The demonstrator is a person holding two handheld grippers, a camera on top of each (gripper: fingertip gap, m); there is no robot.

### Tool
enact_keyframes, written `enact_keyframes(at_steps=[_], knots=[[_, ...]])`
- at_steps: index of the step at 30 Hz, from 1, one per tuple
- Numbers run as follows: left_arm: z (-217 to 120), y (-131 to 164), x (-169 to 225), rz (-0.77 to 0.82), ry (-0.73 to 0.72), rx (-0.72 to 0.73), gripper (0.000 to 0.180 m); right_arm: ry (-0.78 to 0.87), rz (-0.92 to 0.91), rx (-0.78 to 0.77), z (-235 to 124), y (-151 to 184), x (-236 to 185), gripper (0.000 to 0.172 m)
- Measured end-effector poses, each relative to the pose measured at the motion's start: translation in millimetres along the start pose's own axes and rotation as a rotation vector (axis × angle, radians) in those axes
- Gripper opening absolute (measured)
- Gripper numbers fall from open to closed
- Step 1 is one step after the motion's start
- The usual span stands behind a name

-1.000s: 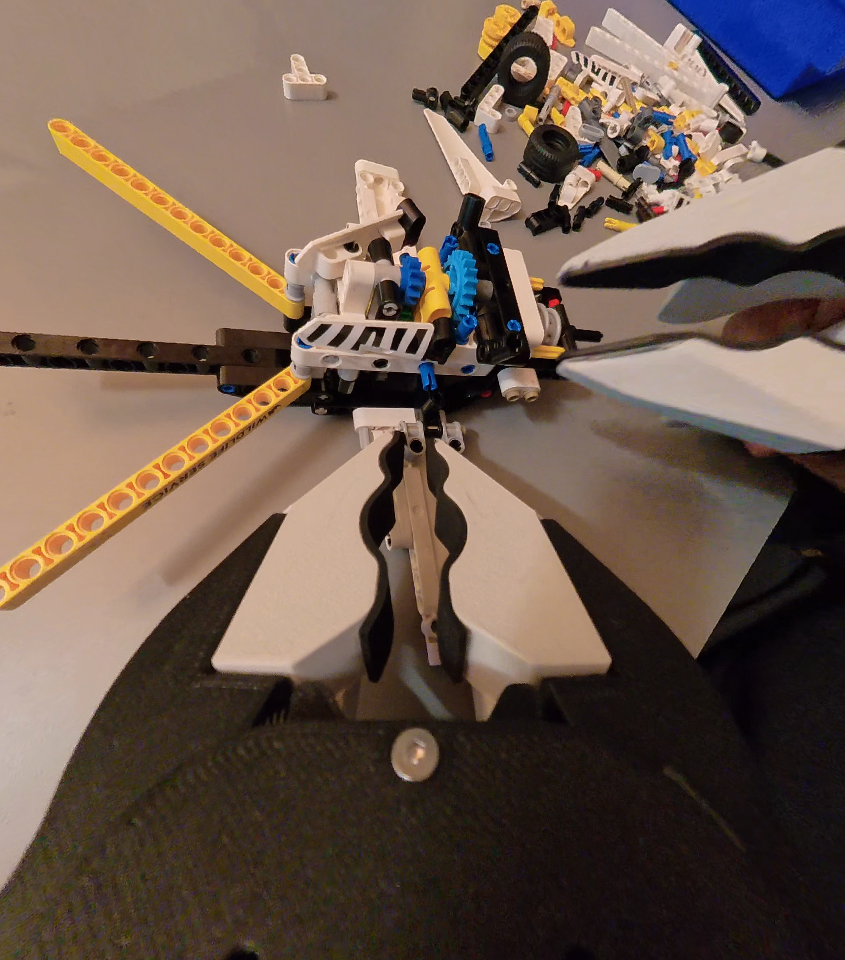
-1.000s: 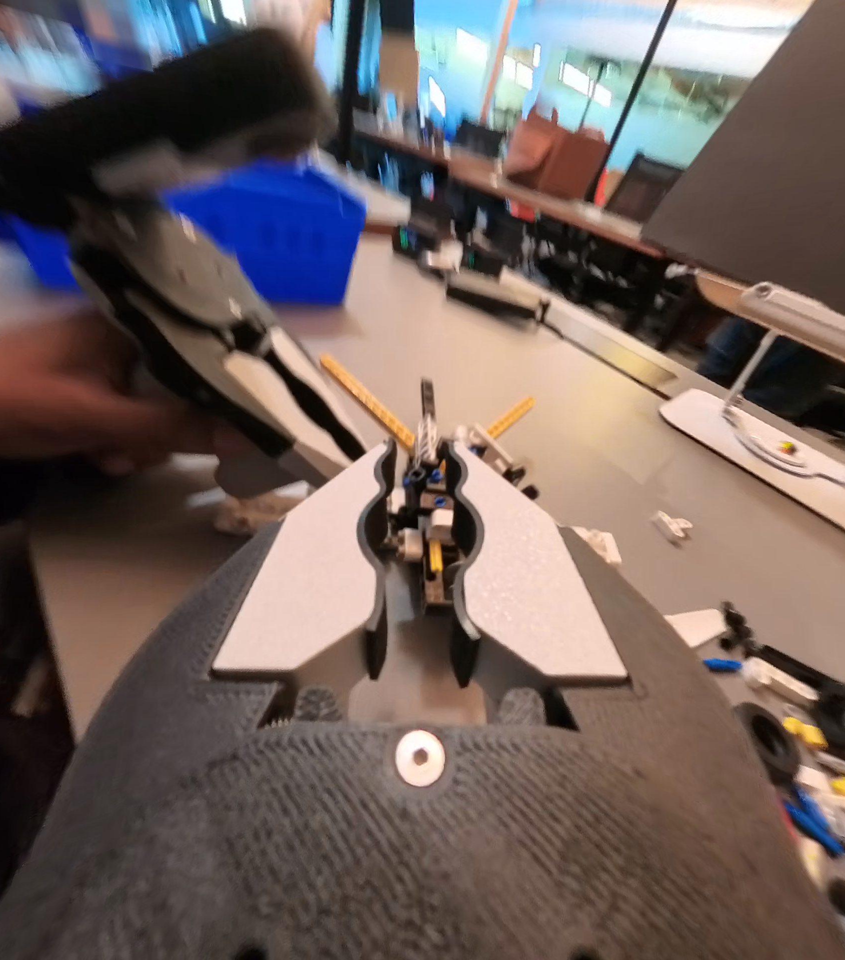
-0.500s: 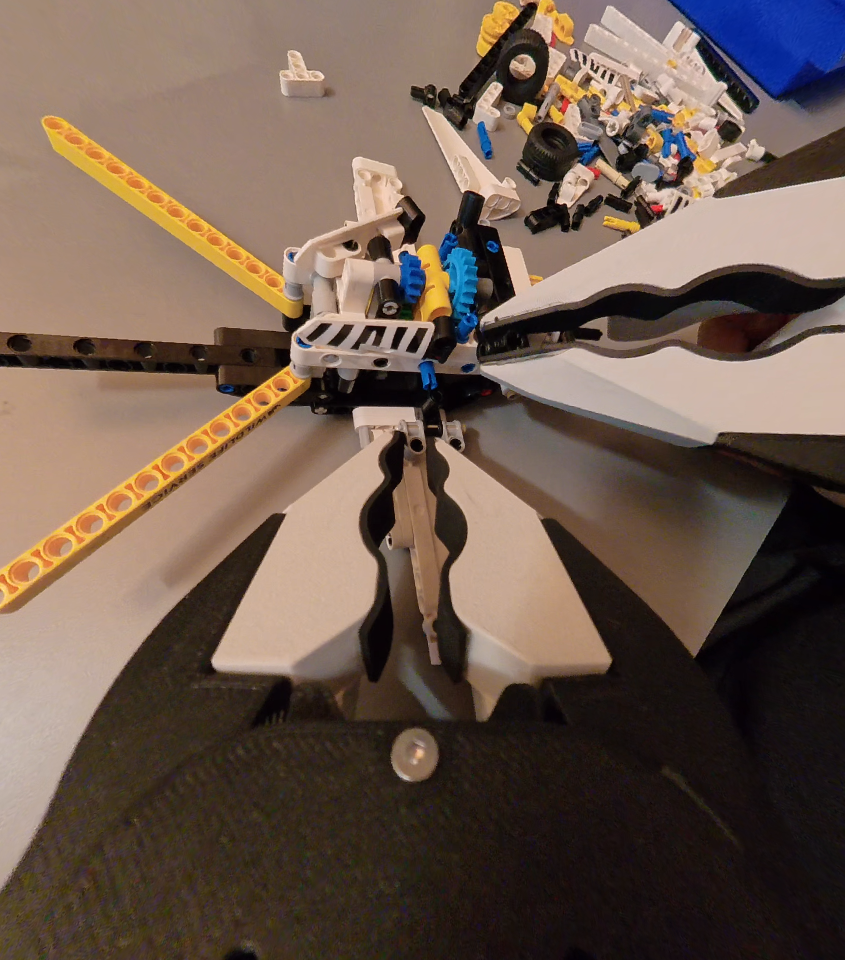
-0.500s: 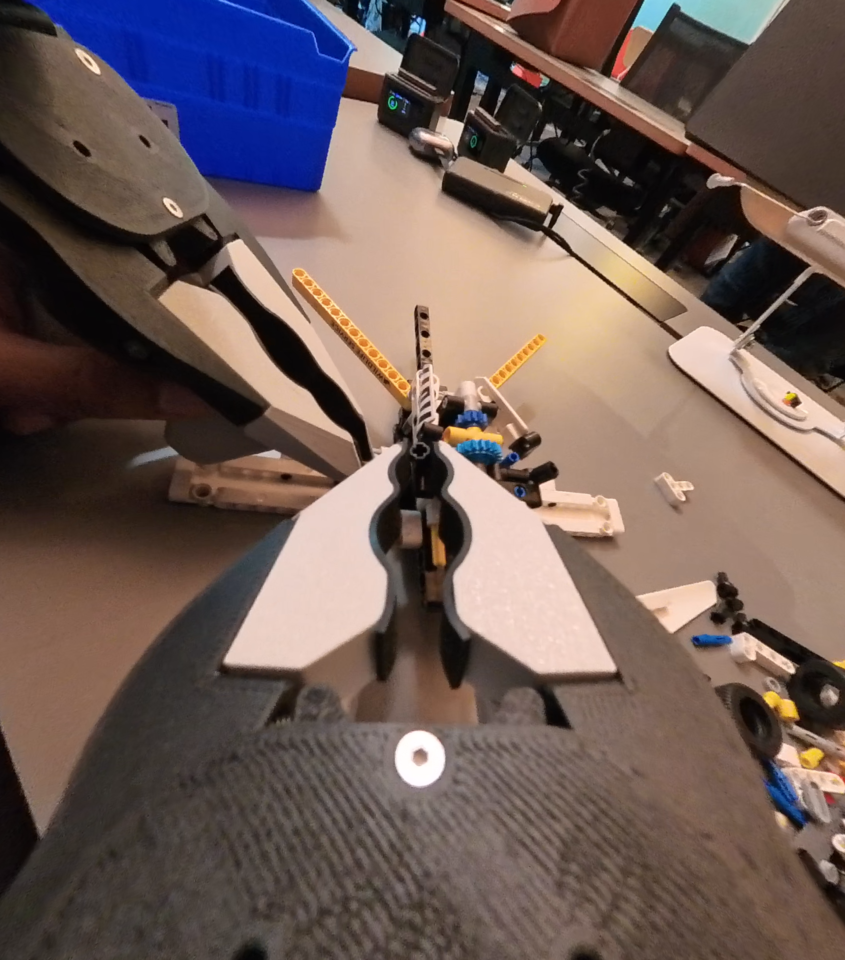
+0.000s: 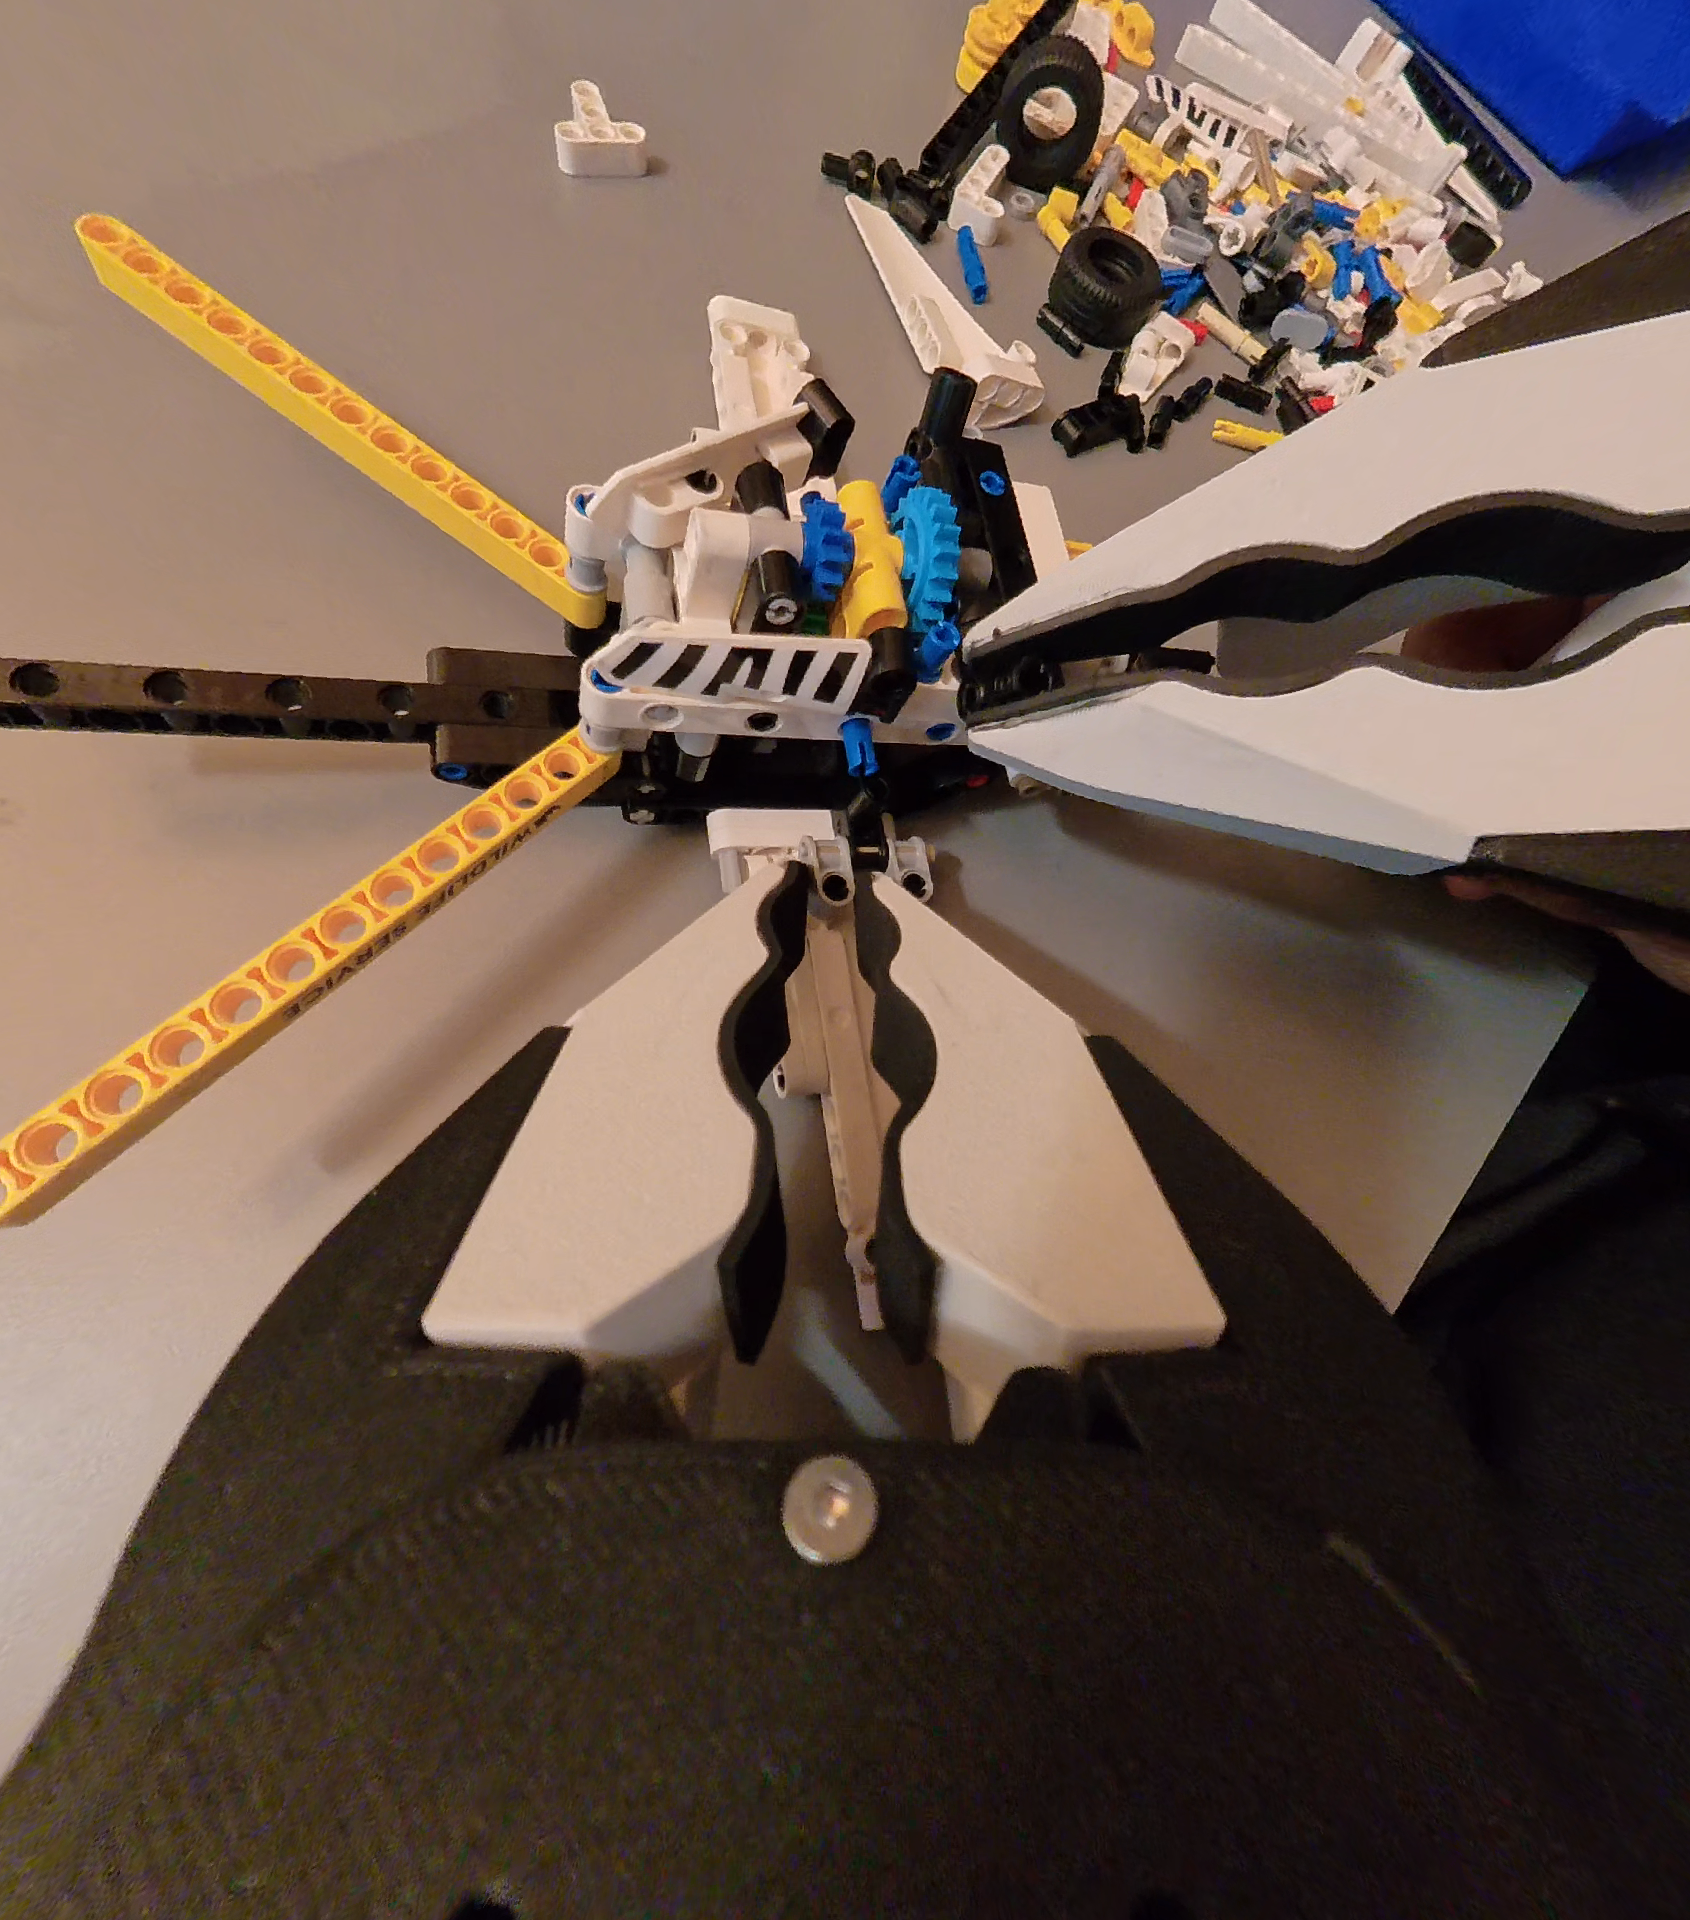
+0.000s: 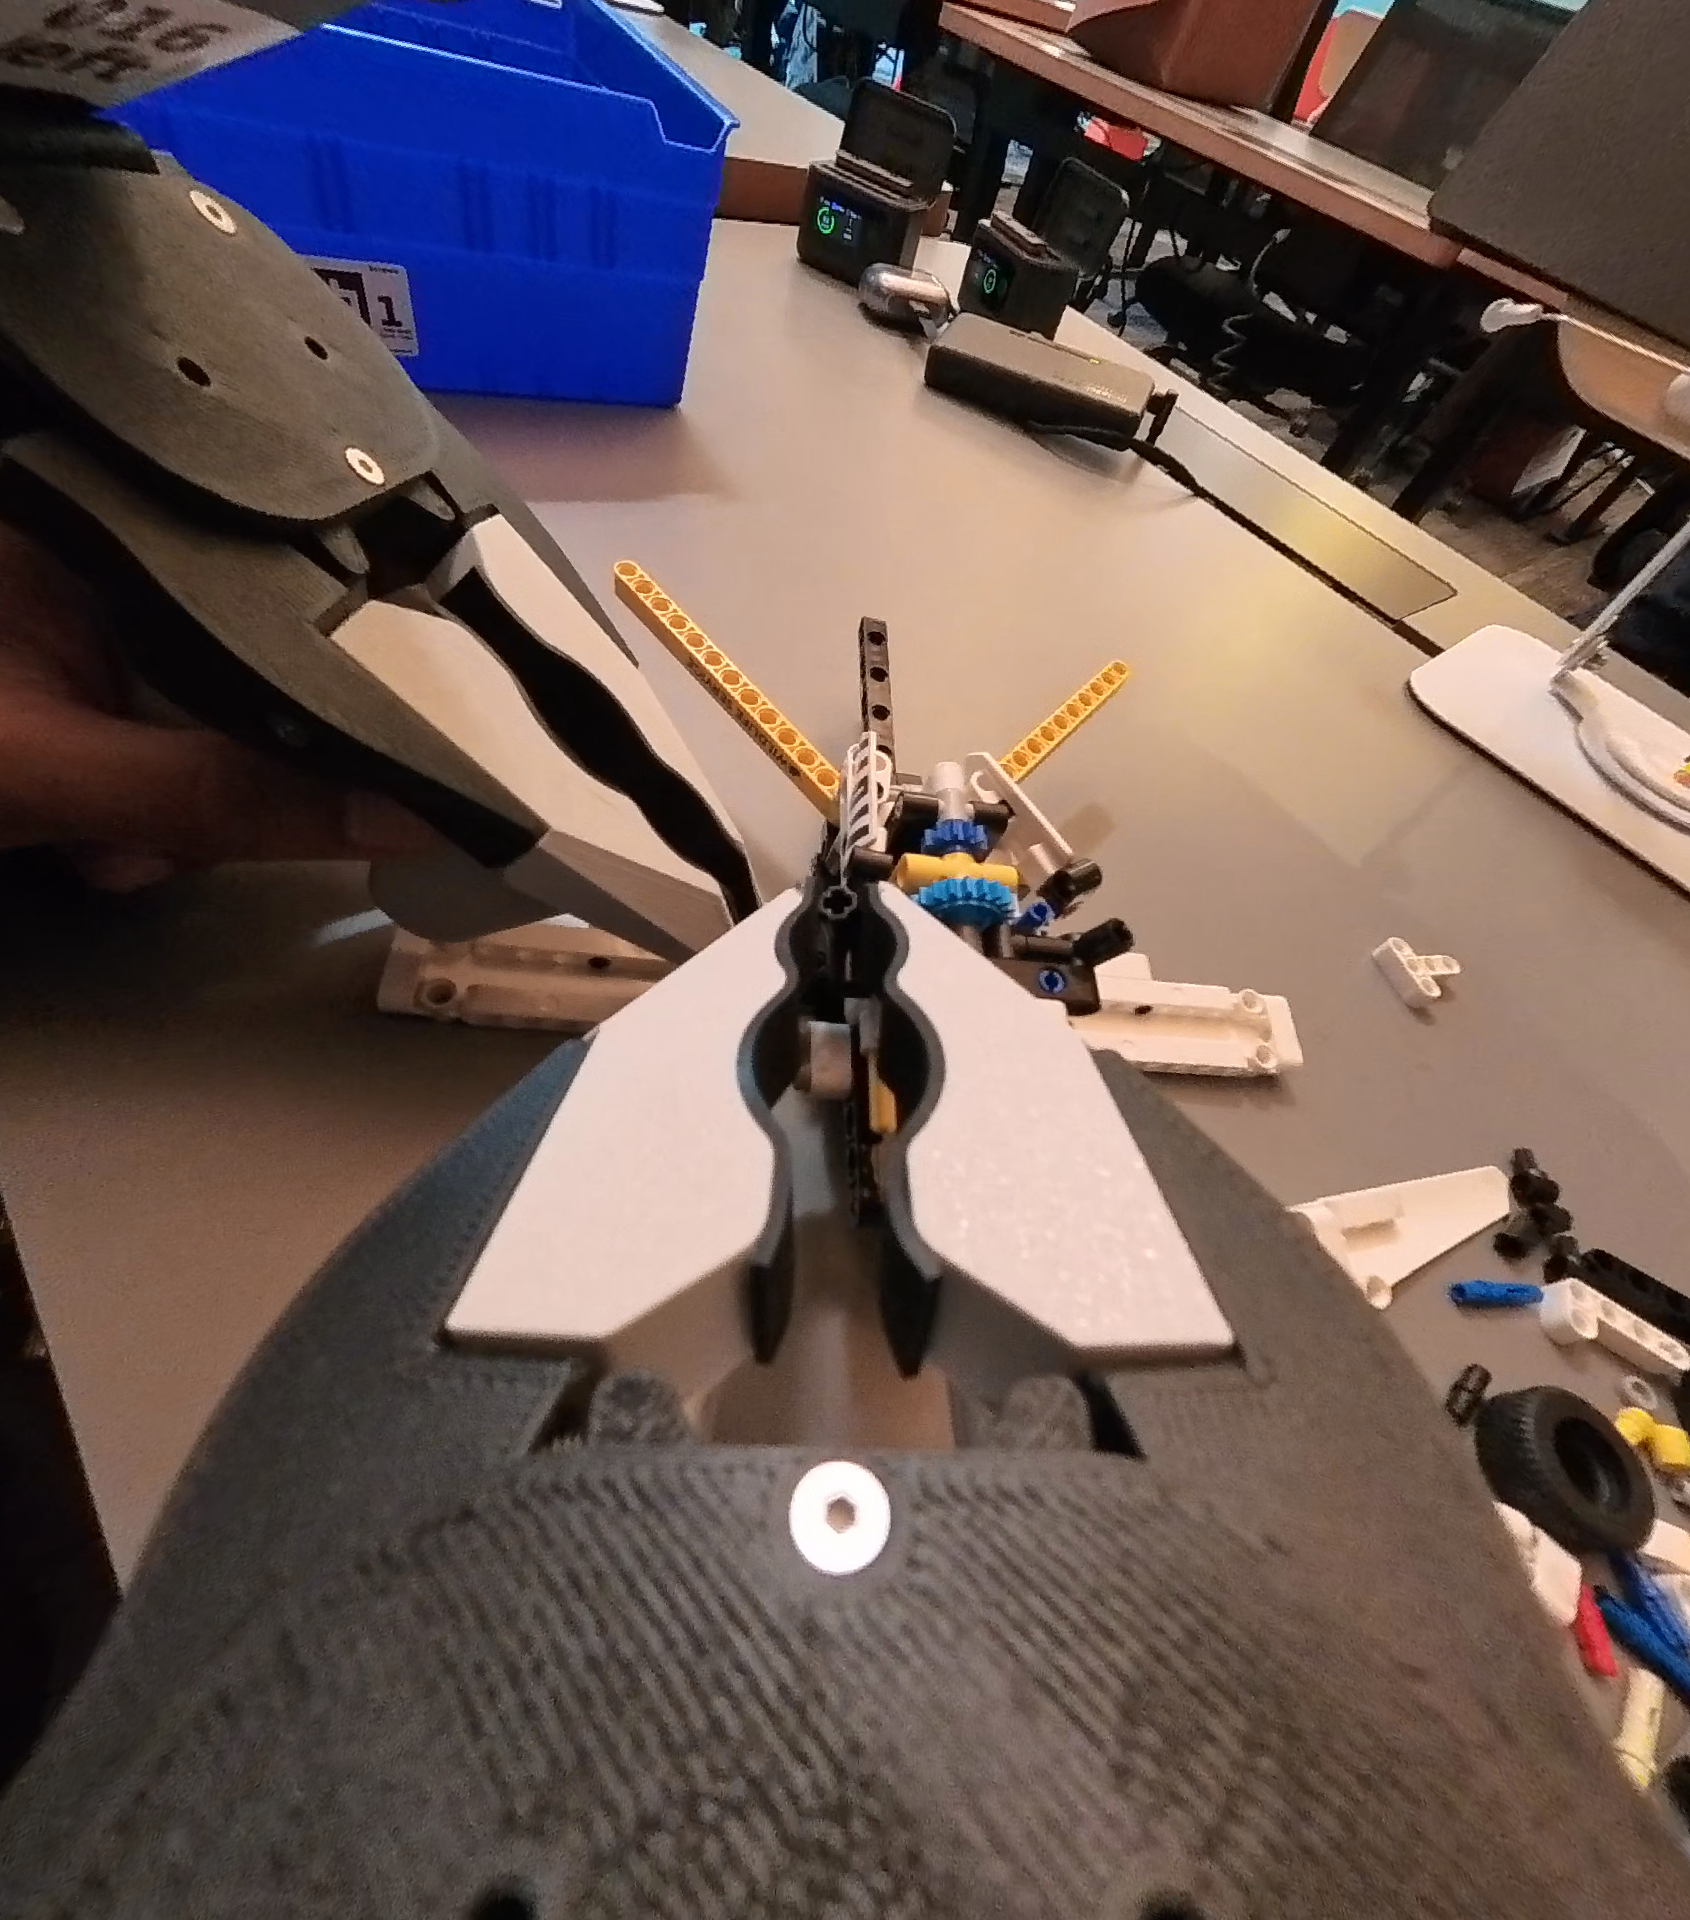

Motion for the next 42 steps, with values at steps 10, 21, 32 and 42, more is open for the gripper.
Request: enact_keyframes(at_steps=[10,21,32,42], knots=[[-0.2,0.0,-0.7,-0.007,0.007,-0.002,0.007,0.005,-0.016,0.003,-0.4,-0.2,-1.2,0.005],[-0.5,0.1,-1.1,-0.007,0.007,-0.002,0.007,0.027,-0.04,0.002,-0.3,-0.3,-2.6,0.005],[-4.3,-2.7,4.7,0.068,-0.058,0.052,0.004,-0.018,0.013,0.012,-0.9,-0.6,0.5,0.005],[-0.9,-15.1,5.8,-0.017,0.001,0.142,0.012,-0.014,-0.012,0.01,-0.6,-0.8,-2.0,0.006]])
Point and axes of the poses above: each gripper's, where its closed fingertips meet, z out along the fingers, y out of its underside, x = y × z across the jaws, the point moved 7 cm from there along -z, back along the fingers, and after that the axes turned 2 degrees about -z, right-handed, at the moved point
